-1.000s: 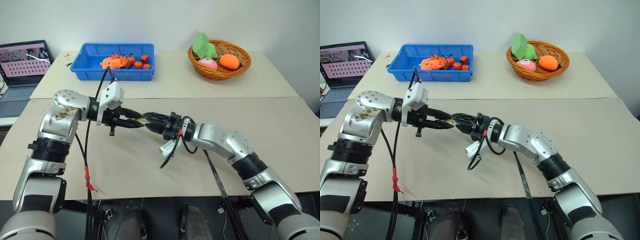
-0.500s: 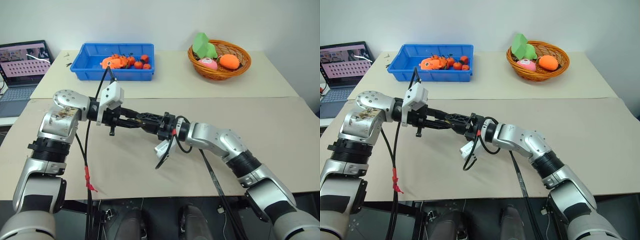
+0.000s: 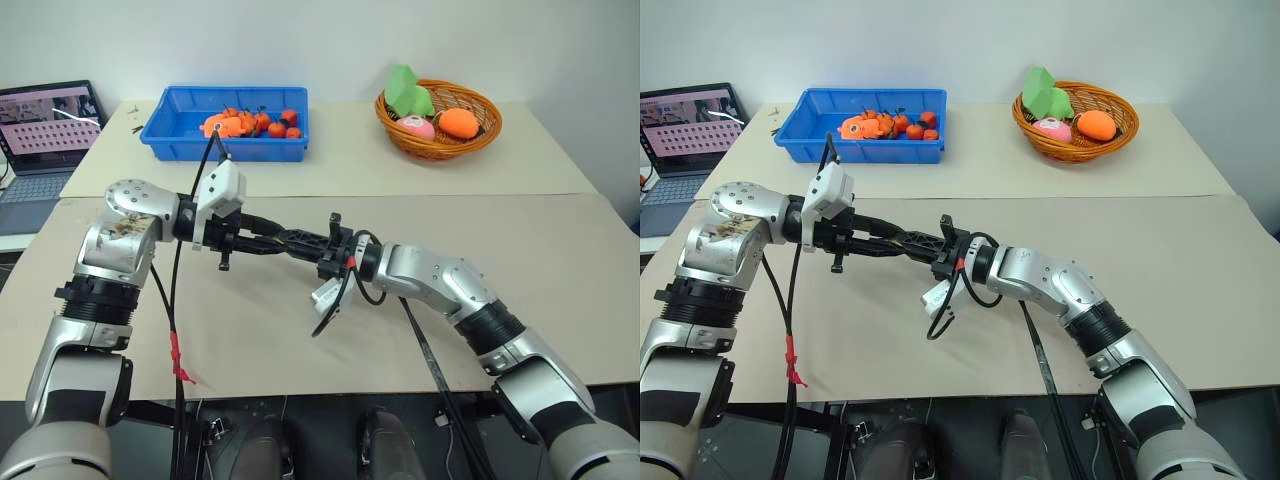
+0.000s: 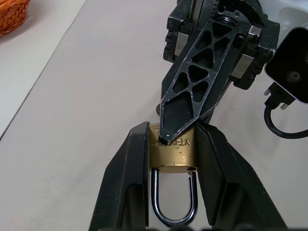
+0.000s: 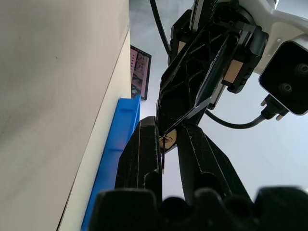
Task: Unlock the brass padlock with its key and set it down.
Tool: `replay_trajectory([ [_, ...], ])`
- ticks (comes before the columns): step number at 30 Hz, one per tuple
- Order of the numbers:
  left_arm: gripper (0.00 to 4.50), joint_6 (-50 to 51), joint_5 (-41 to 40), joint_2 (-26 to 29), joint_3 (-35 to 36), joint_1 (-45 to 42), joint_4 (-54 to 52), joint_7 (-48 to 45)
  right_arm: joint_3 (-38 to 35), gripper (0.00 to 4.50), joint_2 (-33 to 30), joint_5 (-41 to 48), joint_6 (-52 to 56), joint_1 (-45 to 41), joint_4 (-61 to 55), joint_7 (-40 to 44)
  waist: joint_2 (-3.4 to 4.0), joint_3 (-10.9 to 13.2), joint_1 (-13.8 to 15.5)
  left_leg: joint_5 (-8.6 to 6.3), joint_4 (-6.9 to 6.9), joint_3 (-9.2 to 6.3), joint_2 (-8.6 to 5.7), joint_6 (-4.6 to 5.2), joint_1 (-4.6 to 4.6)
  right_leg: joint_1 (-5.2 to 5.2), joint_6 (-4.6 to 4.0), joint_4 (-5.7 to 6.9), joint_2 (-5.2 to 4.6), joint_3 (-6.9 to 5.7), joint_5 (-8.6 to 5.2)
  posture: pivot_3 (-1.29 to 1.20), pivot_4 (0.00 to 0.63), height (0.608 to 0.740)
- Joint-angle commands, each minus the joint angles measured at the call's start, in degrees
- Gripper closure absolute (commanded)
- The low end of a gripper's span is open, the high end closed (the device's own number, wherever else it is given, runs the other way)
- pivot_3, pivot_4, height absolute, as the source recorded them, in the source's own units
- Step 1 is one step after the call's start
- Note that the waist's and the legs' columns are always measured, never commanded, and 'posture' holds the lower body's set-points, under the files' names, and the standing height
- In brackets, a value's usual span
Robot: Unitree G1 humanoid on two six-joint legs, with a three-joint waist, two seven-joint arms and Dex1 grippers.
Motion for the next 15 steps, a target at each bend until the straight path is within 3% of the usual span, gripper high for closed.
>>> replay_trajectory([
  [1,3.64,-0.5,0.1,0.7,0.6,-1.2,-1.6,0.1,-0.5,4.37,-0.3,0.6,0.4,-0.6,-1.8,0.3,0.0,0.0,0.0,0.0,0.0,0.0,0.0,0.0,0.0,0.0,0.0,0.0,0.0,0.0,0.0,0.0,0.15,0.664],
  [9,3.64,-0.5,-0.4,0.0,1.1,-1.1,-0.9,0.9,-0.6,4.37,-0.2,0.5,0.9,-0.5,-2.0,0.3,0.0,0.0,0.0,0.0,0.0,0.0,0.0,0.0,0.0,0.0,0.0,0.0,0.0,0.0,0.0,0.0,0.15,0.664],
  [11,2.64,0.3,-1.3,-0.1,1.6,-1.4,-0.5,0.6,-0.6,4.37,-0.2,0.5,1.0,-0.6,-2.0,0.3,0.0,0.0,0.0,0.0,0.0,0.0,0.0,0.0,0.0,0.0,0.0,0.0,0.0,0.0,0.0,0.0,0.15,0.664],
  [13,2.2,0.0,-1.5,0.0,1.6,-1.6,-0.2,0.4,-0.6,4.37,-0.2,0.5,1.0,-0.6,-1.9,0.3,0.0,0.0,0.0,0.0,0.0,-0.01,0.0,0.0,0.0,0.0,0.0,0.0,0.0,0.0,0.0,0.0,0.15,0.664],
  [15,1.37,-0.4,-1.3,-0.1,1.7,-1.7,-0.1,1.0,-0.7,4.37,-0.2,0.5,1.1,-0.6,-1.8,0.3,0.0,0.0,0.0,0.0,0.0,0.0,0.0,0.0,0.0,0.0,0.0,0.0,0.0,0.0,0.0,0.0,0.15,0.664],
])
